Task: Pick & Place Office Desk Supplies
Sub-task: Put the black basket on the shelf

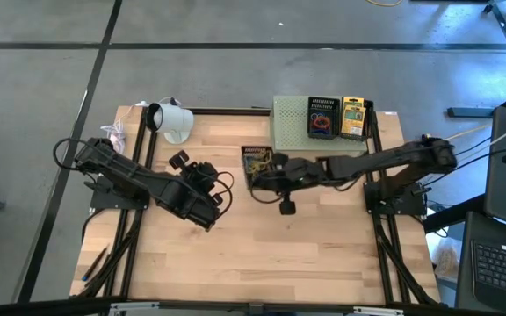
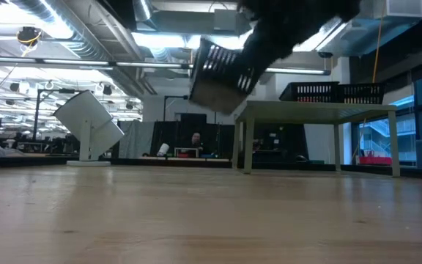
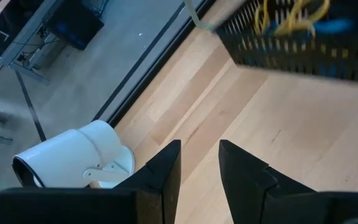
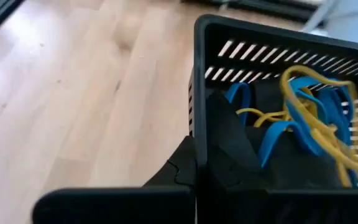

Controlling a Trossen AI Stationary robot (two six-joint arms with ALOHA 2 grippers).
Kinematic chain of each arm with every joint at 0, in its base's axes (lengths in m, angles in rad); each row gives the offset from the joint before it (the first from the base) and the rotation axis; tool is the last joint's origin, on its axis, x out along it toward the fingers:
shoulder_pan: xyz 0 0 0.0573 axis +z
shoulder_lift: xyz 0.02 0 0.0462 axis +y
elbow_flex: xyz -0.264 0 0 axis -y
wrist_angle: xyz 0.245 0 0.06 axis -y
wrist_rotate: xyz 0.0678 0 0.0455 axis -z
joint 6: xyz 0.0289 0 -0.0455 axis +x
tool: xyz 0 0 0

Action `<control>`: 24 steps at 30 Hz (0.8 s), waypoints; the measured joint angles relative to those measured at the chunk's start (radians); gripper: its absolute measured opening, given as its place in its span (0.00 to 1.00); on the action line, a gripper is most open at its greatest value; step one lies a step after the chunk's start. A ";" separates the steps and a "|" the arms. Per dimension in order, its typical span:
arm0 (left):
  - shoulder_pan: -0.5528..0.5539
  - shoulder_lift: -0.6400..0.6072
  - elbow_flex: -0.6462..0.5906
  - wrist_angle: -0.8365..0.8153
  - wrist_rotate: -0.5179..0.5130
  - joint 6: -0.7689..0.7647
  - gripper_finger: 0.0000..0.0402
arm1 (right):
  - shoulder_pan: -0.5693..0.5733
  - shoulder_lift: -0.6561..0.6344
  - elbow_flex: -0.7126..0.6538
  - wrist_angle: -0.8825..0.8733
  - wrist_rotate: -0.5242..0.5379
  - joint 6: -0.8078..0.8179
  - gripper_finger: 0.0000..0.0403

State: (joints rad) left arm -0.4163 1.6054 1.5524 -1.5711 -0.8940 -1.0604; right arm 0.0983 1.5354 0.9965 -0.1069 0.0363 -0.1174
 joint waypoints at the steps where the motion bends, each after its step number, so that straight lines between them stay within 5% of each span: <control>1: -0.002 0.000 0.000 0.000 -0.004 0.000 0.25 | -0.003 -0.027 0.008 -0.027 0.012 -0.016 0.00; 9: -0.003 0.000 0.000 0.000 -0.005 -0.005 0.25 | -0.076 -0.097 0.219 -0.419 0.192 -0.150 0.00; 18: -0.003 0.000 0.000 0.000 -0.005 -0.014 0.25 | -0.260 -0.082 0.295 -0.649 0.182 -0.152 0.00; 24: -0.003 0.000 0.000 0.000 -0.005 -0.010 0.25 | -0.326 -0.082 0.295 -0.673 0.066 -0.184 0.00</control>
State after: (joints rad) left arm -0.4191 1.6058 1.5524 -1.5711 -0.8989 -1.0700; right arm -0.2280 1.4536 1.2911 -0.7797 0.1025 -0.3018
